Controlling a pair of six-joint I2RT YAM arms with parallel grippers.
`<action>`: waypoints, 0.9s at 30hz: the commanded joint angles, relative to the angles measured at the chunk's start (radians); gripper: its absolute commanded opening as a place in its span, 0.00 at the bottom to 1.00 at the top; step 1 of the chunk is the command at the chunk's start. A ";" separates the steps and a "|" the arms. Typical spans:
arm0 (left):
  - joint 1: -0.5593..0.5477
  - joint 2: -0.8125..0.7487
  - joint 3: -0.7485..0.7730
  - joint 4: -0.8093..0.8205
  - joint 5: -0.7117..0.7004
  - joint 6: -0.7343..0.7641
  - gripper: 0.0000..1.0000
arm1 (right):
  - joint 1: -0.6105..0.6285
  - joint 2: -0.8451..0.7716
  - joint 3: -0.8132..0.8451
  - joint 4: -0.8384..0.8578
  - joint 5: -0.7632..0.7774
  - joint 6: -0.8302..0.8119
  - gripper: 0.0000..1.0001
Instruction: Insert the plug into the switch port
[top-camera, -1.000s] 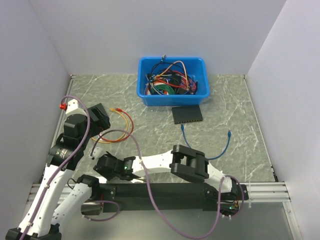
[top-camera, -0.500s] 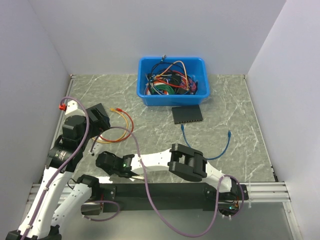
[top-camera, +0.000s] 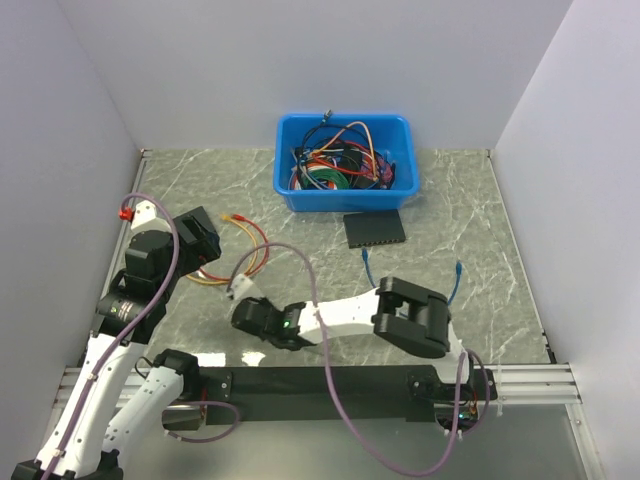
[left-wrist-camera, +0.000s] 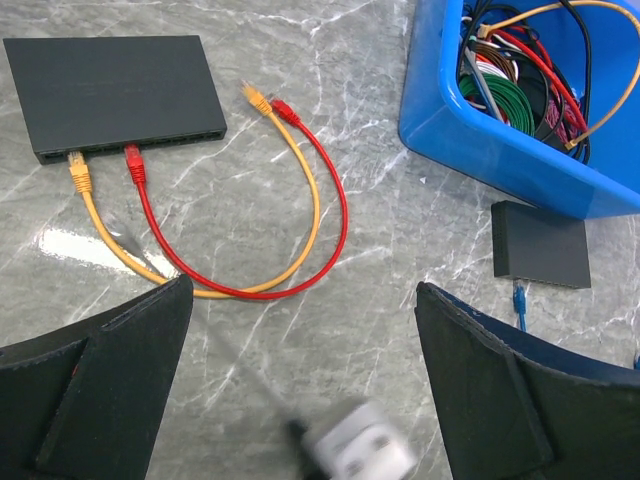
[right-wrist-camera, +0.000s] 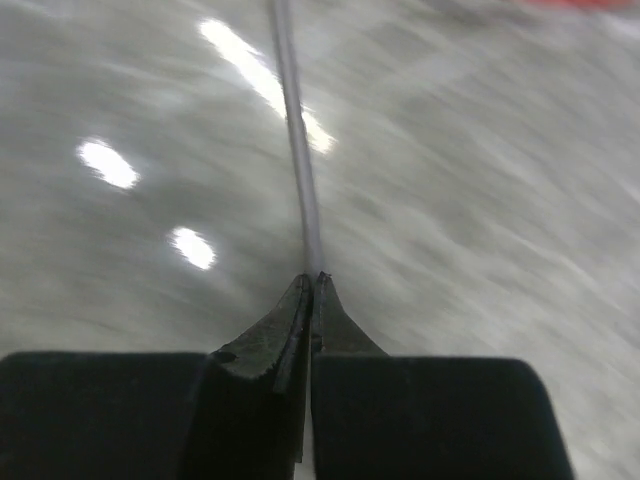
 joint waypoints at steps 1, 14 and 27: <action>-0.002 0.000 -0.006 0.013 0.013 0.016 0.99 | -0.043 -0.009 -0.116 -0.374 0.086 0.059 0.00; -0.002 0.007 -0.009 0.027 0.042 0.027 0.99 | -0.038 -0.210 -0.159 -0.586 0.015 0.302 0.59; -0.002 -0.013 -0.010 0.030 0.045 0.032 0.99 | -0.132 0.104 0.403 -0.522 -0.170 0.033 0.61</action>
